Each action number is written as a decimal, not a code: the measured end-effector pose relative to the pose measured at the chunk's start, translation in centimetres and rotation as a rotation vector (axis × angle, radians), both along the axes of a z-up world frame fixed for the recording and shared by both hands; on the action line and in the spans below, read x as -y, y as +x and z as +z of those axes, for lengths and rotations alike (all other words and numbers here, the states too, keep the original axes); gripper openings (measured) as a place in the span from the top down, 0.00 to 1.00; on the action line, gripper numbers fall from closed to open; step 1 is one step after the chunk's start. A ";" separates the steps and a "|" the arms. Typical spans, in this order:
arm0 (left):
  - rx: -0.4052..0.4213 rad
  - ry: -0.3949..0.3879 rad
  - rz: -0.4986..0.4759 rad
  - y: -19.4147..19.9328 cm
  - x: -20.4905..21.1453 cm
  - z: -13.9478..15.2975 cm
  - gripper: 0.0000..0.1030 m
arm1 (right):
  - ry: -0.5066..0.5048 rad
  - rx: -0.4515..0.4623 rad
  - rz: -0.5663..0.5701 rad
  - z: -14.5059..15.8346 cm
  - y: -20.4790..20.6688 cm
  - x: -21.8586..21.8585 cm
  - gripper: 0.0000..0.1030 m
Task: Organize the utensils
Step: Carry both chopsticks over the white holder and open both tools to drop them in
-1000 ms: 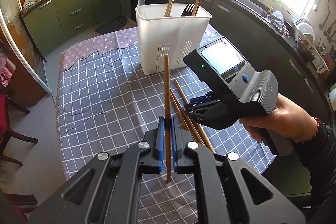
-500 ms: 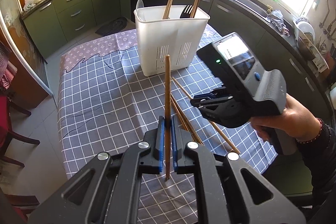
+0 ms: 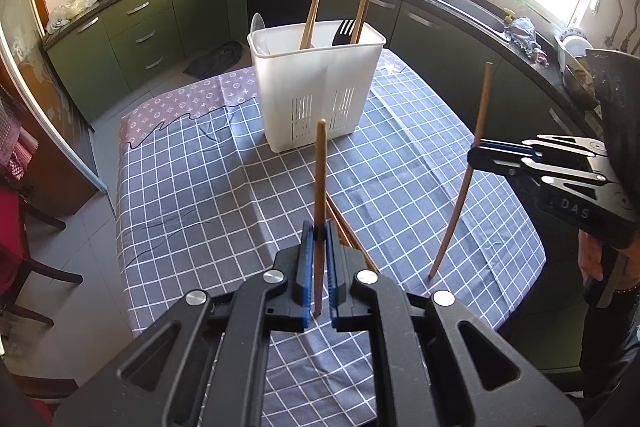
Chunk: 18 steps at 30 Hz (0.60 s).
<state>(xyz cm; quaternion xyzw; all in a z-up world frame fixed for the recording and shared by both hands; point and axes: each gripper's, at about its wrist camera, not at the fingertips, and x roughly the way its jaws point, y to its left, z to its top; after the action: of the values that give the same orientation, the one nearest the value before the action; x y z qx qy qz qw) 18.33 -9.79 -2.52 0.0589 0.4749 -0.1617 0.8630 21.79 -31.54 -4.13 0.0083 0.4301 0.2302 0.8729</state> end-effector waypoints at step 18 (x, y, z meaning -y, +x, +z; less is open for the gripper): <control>0.010 0.007 0.003 -0.5 0.1 0.4 0.94 | 0.026 0.042 0.017 0.5 -1.8 0.8 0.93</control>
<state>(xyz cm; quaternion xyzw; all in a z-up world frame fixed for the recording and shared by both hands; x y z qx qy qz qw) 17.85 -9.91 -2.10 0.0621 0.4713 -0.1586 0.8654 19.98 -32.31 -3.59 0.0111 0.4090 0.2432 0.8795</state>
